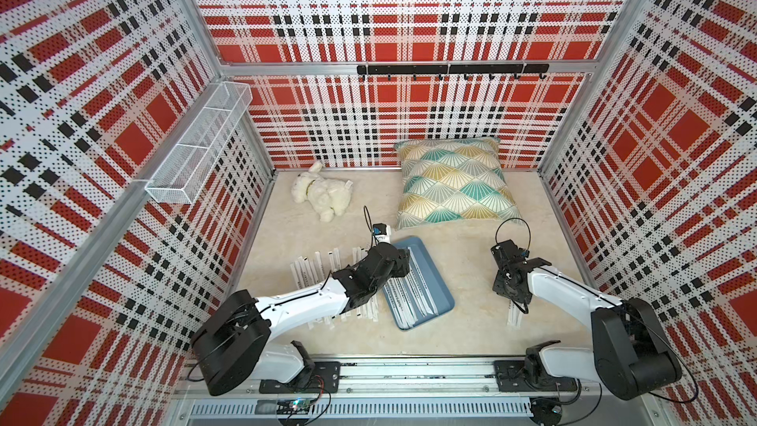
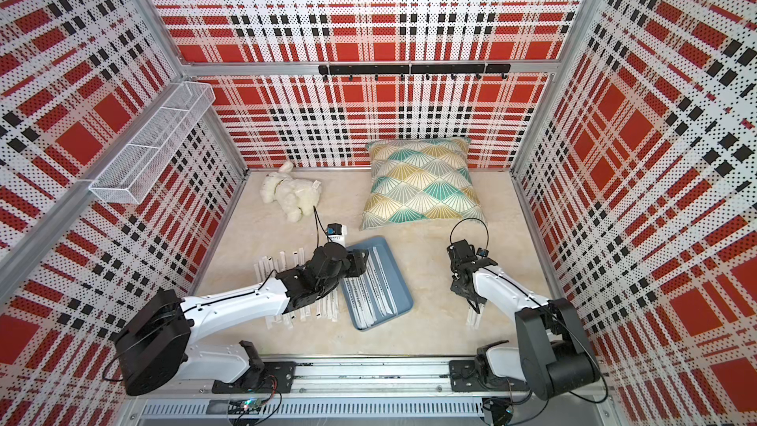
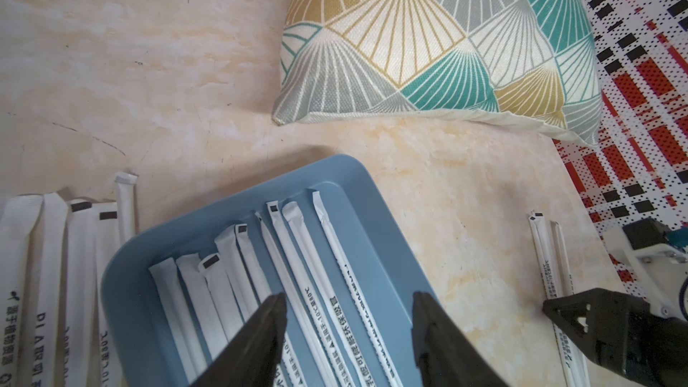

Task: Put the straws into the storage box
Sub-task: Pick up the straw from the center of the board, then place the straw in the storage box.

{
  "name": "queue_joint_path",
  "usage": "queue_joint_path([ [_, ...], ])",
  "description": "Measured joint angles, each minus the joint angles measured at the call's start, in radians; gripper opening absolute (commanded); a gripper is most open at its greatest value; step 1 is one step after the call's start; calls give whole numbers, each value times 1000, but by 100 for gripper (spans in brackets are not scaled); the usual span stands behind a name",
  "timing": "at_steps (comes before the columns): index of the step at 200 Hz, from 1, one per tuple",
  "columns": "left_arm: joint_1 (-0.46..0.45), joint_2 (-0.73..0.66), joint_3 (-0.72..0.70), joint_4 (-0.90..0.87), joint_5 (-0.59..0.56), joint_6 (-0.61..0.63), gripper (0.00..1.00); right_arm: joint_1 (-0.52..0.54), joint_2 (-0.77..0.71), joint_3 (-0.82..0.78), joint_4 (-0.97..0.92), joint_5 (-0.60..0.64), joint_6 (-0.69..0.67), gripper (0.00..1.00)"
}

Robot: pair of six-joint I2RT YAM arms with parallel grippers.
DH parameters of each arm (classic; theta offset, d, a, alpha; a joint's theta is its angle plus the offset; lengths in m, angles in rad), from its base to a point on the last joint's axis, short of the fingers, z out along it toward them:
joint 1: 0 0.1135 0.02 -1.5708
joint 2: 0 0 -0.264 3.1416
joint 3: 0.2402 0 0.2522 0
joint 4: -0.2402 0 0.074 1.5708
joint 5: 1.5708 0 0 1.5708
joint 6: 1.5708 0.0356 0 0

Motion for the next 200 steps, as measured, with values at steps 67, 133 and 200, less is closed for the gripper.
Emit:
queue_joint_path([
  [67, 2, -21, -13, 0, 0, 0, 59, 7, 11, -4, 56, -30, -5, 15],
  [133, 42, -68, -30, -8, -4, 5, 58, 242, -29, 63, -65, -37, 23, 9],
  [200, 151, -216, -129, -31, -3, -2, 57, 664, 134, 445, -91, -13, 21, 9],
])
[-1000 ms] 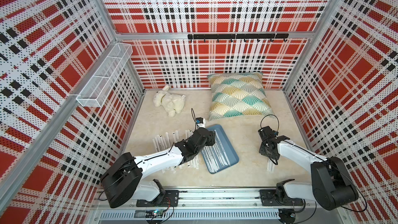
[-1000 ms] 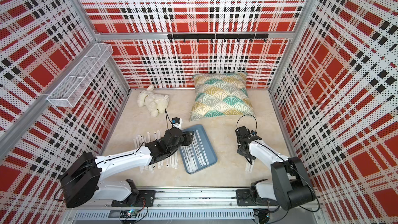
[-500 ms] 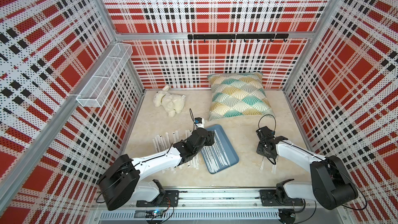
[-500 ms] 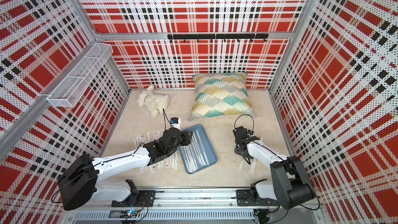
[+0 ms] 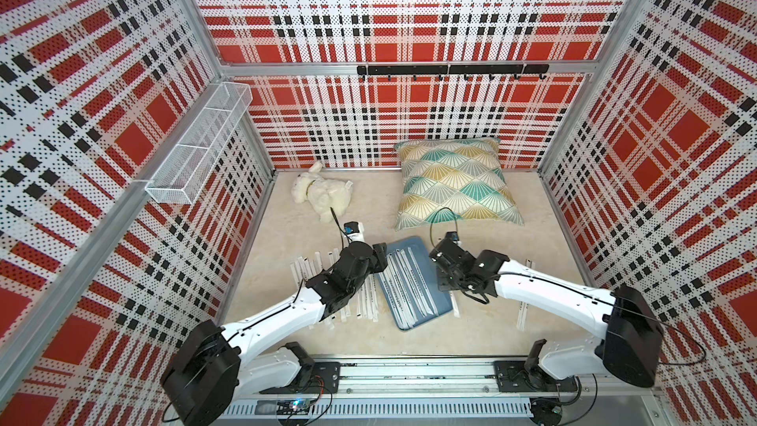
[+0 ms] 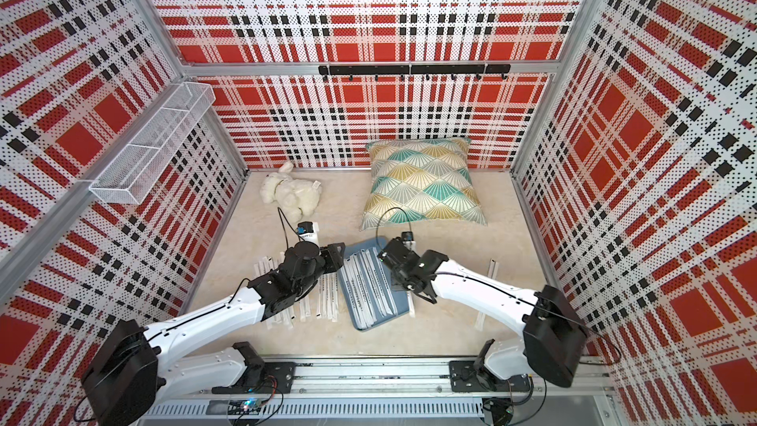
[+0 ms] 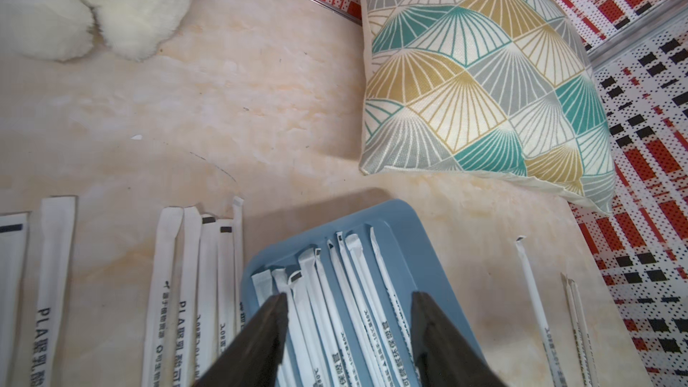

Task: Put the straws into the storage box
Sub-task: Place the straw in the storage box.

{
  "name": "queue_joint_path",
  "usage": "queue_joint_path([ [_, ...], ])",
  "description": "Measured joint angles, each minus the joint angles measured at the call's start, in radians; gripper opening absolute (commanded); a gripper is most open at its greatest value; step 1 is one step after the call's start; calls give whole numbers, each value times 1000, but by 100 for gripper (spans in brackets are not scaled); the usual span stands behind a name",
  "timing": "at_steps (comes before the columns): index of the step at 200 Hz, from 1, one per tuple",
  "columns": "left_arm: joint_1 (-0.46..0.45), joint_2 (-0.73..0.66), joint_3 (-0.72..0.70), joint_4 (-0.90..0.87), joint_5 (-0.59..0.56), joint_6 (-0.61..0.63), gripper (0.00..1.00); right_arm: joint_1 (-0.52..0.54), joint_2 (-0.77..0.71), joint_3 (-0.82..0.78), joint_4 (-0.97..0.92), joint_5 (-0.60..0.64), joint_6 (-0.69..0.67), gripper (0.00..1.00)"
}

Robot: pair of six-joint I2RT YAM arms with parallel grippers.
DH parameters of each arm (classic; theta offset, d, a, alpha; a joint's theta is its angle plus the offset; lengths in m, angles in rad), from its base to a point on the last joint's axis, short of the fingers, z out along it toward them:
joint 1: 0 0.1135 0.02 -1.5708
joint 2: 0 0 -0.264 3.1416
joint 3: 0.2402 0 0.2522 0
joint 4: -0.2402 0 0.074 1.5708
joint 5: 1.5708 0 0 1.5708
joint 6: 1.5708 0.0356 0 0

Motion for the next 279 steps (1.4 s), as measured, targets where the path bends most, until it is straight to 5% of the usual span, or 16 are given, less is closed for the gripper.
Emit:
queue_joint_path([
  [63, 6, -6, -24, -6, 16, -18, 57, -4, 208, 36, 138, -33, -105, 9],
  [164, 7, 5, -24, -6, 26, -18, 57, -51, 309, 0, 246, -116, -195, 10],
  [225, 8, 5, -24, -6, 27, -14, 57, -51, 291, 15, 206, -120, -224, 22],
  [279, -15, 26, 28, -16, 9, 8, 57, -75, 103, 35, 105, -104, -177, 24],
])
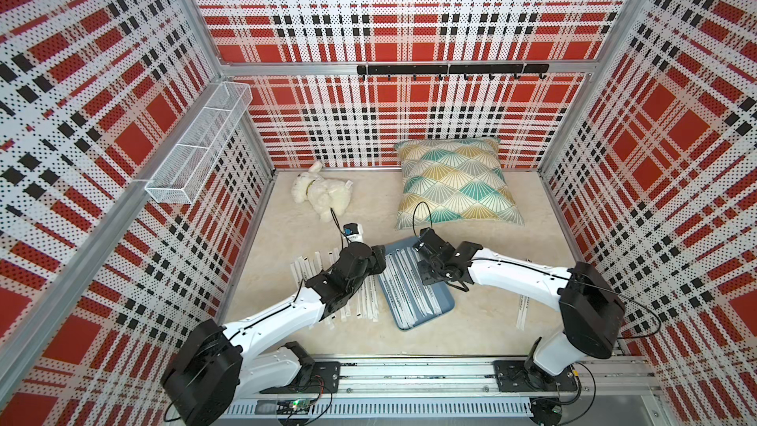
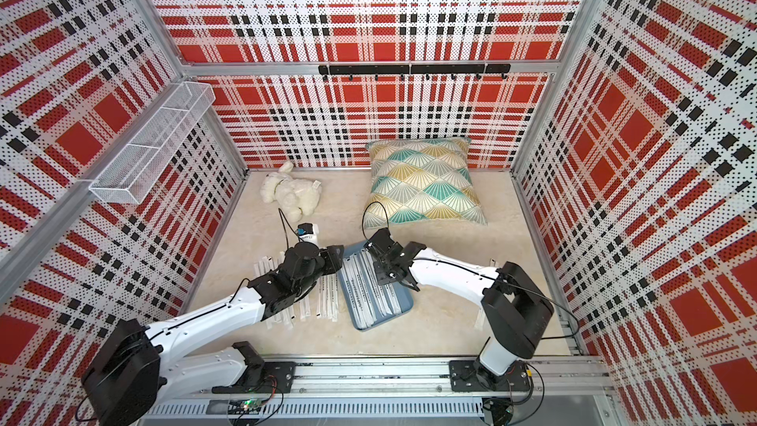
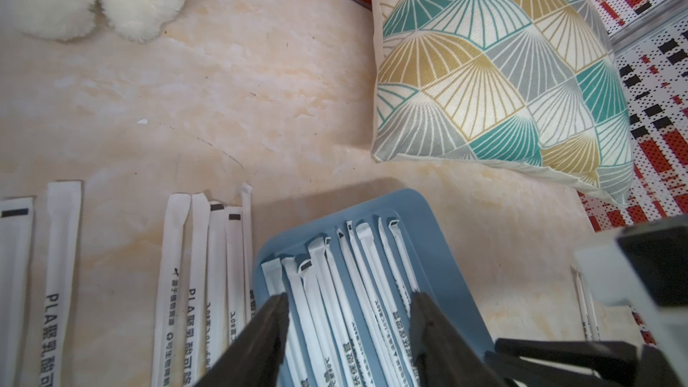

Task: Put the straws into the storage box
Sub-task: Place the straw in the storage box, then pick up the straw from the center of the board.

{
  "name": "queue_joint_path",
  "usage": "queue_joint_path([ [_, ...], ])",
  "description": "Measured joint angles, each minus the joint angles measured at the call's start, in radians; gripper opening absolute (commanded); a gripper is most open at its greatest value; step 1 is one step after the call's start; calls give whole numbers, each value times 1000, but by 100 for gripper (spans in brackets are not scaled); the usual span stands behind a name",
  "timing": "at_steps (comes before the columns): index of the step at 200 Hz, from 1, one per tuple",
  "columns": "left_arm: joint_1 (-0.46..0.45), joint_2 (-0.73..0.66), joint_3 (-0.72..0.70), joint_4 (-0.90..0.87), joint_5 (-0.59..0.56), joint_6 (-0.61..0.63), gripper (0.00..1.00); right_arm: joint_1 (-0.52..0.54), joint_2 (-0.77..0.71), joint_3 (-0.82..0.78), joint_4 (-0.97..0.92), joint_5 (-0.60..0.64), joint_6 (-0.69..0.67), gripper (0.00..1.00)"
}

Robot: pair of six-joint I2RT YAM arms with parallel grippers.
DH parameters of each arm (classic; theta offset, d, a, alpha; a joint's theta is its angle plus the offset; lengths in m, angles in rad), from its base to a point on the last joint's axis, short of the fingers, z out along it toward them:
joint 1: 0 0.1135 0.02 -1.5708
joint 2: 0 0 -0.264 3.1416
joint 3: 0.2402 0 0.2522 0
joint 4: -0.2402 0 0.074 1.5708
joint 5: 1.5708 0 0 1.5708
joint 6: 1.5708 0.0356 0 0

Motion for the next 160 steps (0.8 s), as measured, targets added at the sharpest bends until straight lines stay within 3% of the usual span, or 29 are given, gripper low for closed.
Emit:
queue_joint_path([
  [29, -100, 53, 68, 12, -27, 16, 59, -133, -190, -97, -44, 19, 69, 27],
  [64, -227, 179, 114, 69, -31, 26, 60, -420, -356, -272, -133, 71, 155, 43],
  [80, -258, 233, 120, 97, -14, 26, 60, -542, -395, -337, -156, 93, 170, 45],
  [112, -272, 304, 126, 141, 28, 26, 60, -717, -381, -412, -139, 99, 158, 45],
  [160, -266, 328, 129, 158, 63, 34, 60, -771, -249, -421, -27, 89, 119, 40],
])
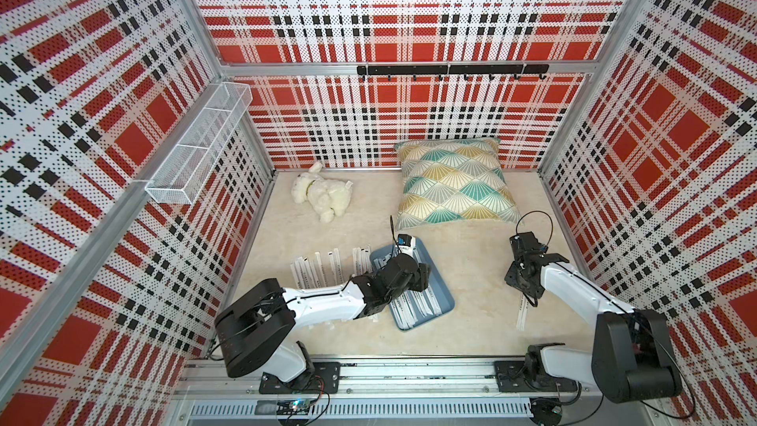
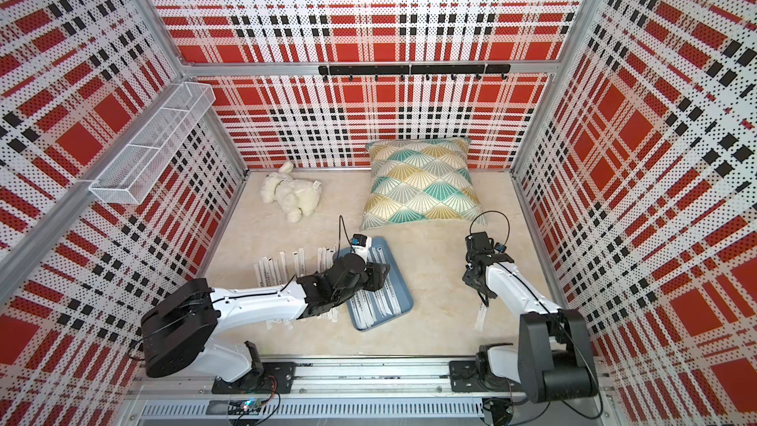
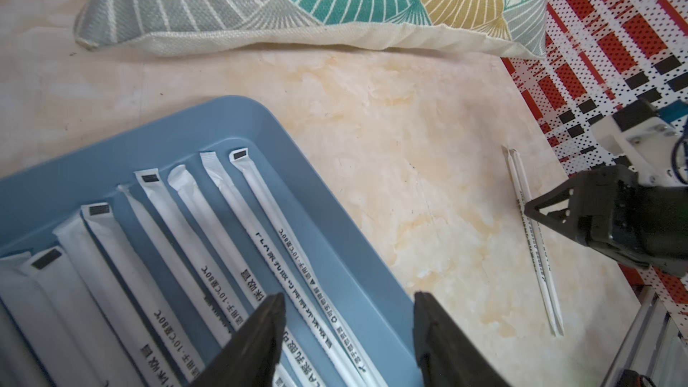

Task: Put the straws into the storage box
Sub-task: Pick up the straw from the center of the board, then place the straw in the storage box.

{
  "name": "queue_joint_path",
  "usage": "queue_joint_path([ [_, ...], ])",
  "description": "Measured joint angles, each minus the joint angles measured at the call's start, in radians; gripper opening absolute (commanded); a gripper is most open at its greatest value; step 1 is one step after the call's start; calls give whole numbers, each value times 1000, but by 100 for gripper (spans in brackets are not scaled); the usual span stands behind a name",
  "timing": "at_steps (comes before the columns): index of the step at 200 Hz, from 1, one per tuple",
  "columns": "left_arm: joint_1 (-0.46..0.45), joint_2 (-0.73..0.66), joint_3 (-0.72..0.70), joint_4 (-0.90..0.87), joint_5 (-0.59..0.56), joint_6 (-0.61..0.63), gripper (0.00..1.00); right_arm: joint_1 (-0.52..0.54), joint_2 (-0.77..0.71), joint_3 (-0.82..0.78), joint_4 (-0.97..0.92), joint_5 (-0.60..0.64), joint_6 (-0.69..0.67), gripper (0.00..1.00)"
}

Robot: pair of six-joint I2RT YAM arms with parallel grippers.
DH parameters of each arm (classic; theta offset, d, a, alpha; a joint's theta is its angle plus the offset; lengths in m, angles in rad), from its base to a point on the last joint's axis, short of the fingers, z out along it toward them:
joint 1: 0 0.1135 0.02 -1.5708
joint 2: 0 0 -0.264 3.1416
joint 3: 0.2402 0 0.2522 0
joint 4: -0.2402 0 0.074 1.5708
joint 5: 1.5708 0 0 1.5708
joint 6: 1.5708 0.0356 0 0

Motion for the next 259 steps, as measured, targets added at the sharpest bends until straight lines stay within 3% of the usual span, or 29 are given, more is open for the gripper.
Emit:
queue_joint_path([
  [71, 47, -2, -8, 17, 15, 1, 60, -38, 66, -32, 106, -16, -26, 38],
  [142, 63, -21, -23, 17, 18, 8, 60, -2, 63, -47, 155, -48, -37, 20],
  [220, 124, -88, -45, 1, 13, 20, 59, 330, 10, -52, 33, -61, 42, 9],
  [259, 174, -152, -77, -19, 5, 22, 59, 560, 10, 78, -69, 6, 43, 8],
])
